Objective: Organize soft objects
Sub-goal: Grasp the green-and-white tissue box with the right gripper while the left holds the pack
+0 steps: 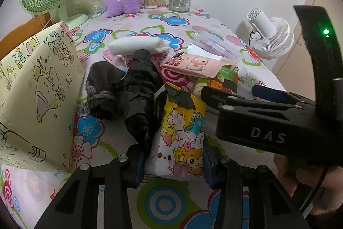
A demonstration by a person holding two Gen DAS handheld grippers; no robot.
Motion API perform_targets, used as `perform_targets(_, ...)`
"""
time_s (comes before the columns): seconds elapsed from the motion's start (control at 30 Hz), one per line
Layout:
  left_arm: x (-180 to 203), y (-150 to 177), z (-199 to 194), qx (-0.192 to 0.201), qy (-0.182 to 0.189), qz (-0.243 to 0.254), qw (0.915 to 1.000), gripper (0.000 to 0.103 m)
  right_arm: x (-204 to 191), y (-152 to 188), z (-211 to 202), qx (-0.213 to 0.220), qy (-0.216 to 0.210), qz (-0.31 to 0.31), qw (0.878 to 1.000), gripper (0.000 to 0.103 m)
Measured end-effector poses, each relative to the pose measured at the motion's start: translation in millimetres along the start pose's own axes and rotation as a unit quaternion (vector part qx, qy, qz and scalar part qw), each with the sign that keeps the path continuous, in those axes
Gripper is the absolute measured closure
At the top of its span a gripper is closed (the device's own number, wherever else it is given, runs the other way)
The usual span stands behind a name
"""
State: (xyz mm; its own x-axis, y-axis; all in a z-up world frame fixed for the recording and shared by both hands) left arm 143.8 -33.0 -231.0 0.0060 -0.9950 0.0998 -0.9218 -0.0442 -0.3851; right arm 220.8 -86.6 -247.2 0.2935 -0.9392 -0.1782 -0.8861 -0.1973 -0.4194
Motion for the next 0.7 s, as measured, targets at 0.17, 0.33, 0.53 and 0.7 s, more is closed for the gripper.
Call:
perform_targets(0.17,-1.3,0.0,0.1,-0.001,0.002,-0.002,1.0000,0.059,-0.9,-0.1,3.3,-0.002,0.000,-0.001,1.000,0.000)
perform_targets(0.33,-1.0,0.9,-0.1,-0.001,0.003,-0.004,1.0000,0.059,-2.3,1.0,3.8,-0.002,0.005,-0.008,1.000,0.000)
perform_targets(0.53,-3.5,1.8,-0.3,-0.002,-0.002,-0.010,1.0000,0.059,-9.3,-2.0,8.3,-0.007,0.008,-0.031,0.999,0.000)
perform_targets(0.7,-7.7,1.8,-0.6,-0.001,-0.006,-0.016,0.9999,0.059,-16.1,-2.8,12.3,-0.014,0.014,-0.052,0.998,0.000)
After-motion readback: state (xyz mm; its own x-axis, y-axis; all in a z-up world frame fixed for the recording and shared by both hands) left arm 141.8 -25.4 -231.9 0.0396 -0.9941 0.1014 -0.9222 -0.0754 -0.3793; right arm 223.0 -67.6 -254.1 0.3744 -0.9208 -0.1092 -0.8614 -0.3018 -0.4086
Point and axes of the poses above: each gripper's, at about its wrist camera, not at the fingertips, and z roughly the way its jaws point, x to its right, y to its underside, the point moved 10 cm from there along z, roughly the way its jaws point, and after that the axes turned 13 degrees about -x, right-handed, at the moved point
